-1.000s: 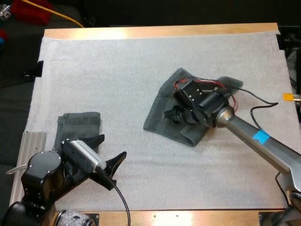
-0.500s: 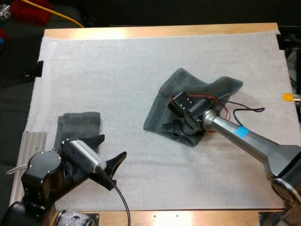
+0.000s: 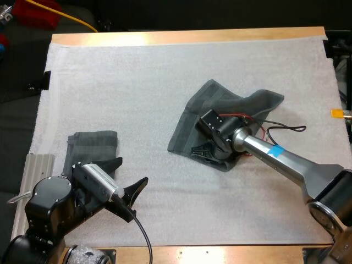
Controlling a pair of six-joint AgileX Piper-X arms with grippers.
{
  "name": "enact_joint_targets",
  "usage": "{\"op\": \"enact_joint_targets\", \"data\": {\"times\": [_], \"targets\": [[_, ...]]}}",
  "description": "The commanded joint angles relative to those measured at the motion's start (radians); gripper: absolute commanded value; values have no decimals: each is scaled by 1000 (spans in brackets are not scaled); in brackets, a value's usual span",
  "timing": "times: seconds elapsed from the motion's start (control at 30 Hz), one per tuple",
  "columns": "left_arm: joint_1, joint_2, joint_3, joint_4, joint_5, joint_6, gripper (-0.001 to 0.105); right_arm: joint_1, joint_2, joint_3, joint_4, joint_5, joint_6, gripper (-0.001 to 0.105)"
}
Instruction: Pick towel from pile, fold and stack
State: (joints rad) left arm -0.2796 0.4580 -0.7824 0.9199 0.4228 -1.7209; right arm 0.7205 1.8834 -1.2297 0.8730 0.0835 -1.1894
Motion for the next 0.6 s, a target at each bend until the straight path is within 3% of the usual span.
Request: {"op": "enact_joint_targets", "data": {"times": [0.0, 0.3, 0.57], "targets": [[-5, 3, -6, 2, 0, -9, 69, 1, 15, -2, 2, -4, 6, 27], [-5, 3, -6, 2, 0, -9, 69, 5, 4, -2, 59, 94, -5, 25], [-5, 3, -6, 2, 0, -9, 69, 31, -67, -2, 72, 168, -72, 25]]}}
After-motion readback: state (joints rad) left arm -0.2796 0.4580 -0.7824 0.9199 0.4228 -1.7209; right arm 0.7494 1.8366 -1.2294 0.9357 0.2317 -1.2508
